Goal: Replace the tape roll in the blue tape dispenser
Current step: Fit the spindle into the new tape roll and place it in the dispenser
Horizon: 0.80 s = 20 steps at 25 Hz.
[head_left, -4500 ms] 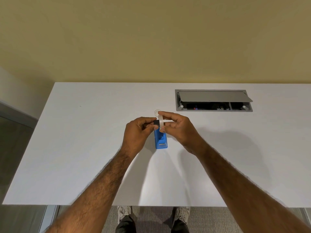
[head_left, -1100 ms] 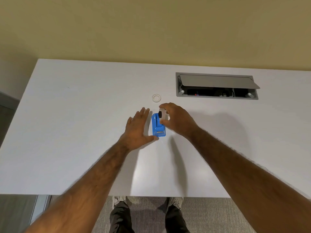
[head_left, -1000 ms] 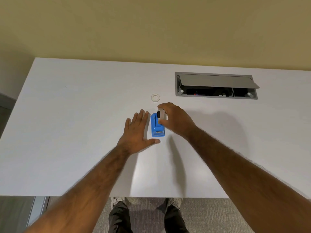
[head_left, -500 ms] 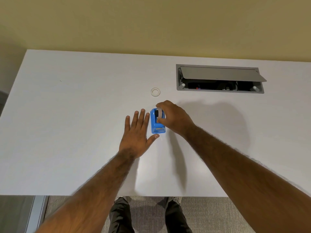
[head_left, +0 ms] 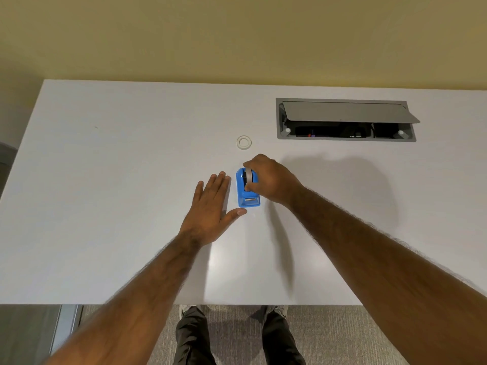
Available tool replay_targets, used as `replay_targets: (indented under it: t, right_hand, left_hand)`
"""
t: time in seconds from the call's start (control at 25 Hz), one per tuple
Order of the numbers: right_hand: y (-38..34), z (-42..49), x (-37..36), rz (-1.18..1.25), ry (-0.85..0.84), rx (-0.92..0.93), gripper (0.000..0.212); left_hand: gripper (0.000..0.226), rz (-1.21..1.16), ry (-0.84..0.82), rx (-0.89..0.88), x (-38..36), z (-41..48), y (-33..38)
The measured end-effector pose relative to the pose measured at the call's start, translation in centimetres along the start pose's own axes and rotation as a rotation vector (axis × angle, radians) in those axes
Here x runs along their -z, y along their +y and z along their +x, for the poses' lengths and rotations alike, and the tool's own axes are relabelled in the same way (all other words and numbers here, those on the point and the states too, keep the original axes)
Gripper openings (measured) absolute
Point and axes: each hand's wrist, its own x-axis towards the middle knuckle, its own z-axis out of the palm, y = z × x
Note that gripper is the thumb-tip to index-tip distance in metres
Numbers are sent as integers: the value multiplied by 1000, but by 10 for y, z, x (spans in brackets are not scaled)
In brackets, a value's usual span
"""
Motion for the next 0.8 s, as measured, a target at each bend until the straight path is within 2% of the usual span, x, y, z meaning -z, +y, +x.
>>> replay_targets:
  t: [0.12,0.32,0.4,0.52,0.64,0.8]
  right_hand:
    - [0,0,1,29,16,-8,49]
    - [2,-2,2,91,48,14,37]
    - [2,-3,4,117,62,25,38]
    - [3,-4,7,145,69,37,37]
    - [6,-3,7,129,70,45,37]
    - [8,-3,4,148,57,21,33]
  left_hand:
    - [86,-245,89,67,19,-4,1]
    - [62,-504,209,93,39,6,12]
    - [56,-556,237,57,43,13,17]
    - [56,-605,190,40,45,25,27]
    - [56,-653,126,91,43,36,38]
    - [46,-625,128,150,40,45,45]
